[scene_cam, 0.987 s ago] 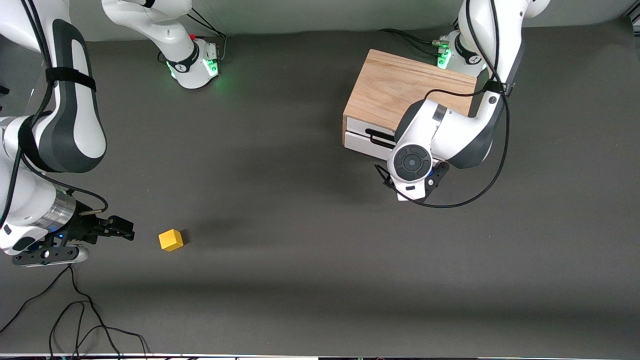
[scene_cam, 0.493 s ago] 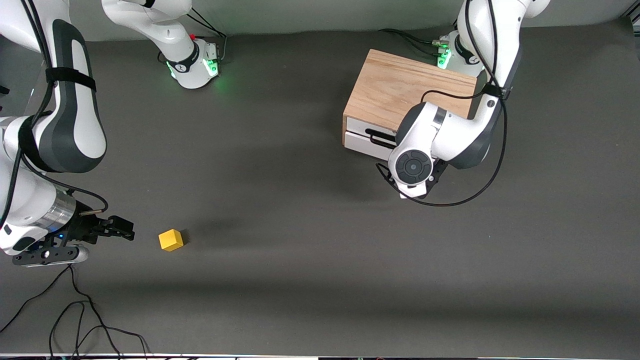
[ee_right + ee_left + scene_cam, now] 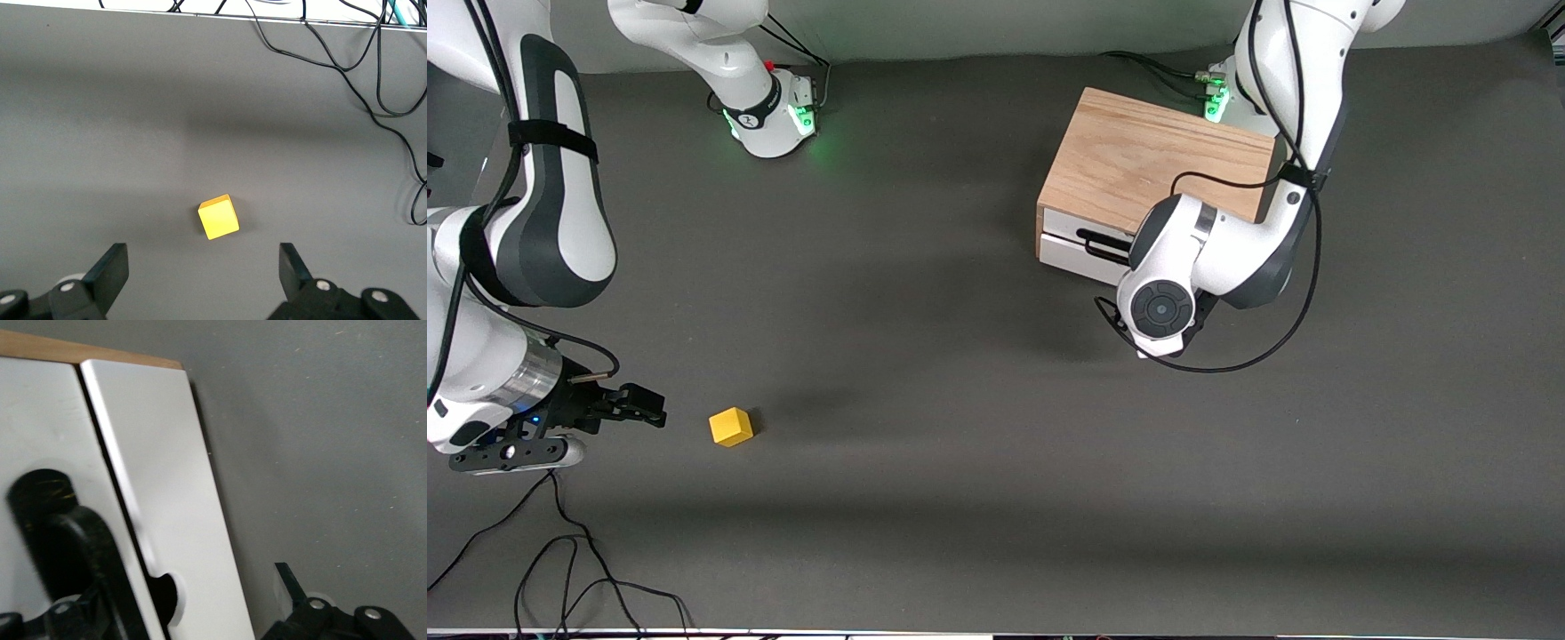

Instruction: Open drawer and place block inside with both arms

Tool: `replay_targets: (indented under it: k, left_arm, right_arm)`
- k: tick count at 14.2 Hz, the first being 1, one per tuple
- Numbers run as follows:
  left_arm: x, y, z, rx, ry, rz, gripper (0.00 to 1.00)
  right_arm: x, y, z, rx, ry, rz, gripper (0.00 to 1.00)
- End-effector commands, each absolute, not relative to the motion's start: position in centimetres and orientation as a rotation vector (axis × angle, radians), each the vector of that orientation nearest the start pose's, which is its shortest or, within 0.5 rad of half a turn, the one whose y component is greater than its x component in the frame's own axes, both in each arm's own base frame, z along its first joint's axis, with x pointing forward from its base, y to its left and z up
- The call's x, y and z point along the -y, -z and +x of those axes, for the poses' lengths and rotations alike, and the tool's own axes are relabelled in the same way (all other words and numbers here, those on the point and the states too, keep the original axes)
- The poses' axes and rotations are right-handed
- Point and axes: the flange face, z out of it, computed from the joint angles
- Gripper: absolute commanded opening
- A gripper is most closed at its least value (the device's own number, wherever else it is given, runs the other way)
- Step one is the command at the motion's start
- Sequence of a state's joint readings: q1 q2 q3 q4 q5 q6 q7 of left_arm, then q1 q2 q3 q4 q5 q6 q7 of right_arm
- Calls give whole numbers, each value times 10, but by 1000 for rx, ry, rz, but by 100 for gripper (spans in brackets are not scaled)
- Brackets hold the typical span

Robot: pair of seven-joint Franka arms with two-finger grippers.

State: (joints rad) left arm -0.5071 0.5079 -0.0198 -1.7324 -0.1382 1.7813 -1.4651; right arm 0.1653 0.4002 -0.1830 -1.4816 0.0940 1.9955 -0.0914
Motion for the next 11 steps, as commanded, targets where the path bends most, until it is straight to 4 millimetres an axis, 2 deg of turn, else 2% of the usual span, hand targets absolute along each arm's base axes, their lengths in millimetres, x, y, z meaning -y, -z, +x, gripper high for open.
replay_targets:
  k: [1,7,11]
  left_arm:
    - [320,-261,534,1396,-474,-2488,100]
    - [332,-281,565,1447,-322,-2654,100]
    - [334,-286,575,1360,-245,-2774,100]
  right_arm:
    - [-15,-459,690,91,205,-3112,100]
    - [-16,-461,690,91,209,-3112,100]
    - [-17,-459,691,93,212,-3112,100]
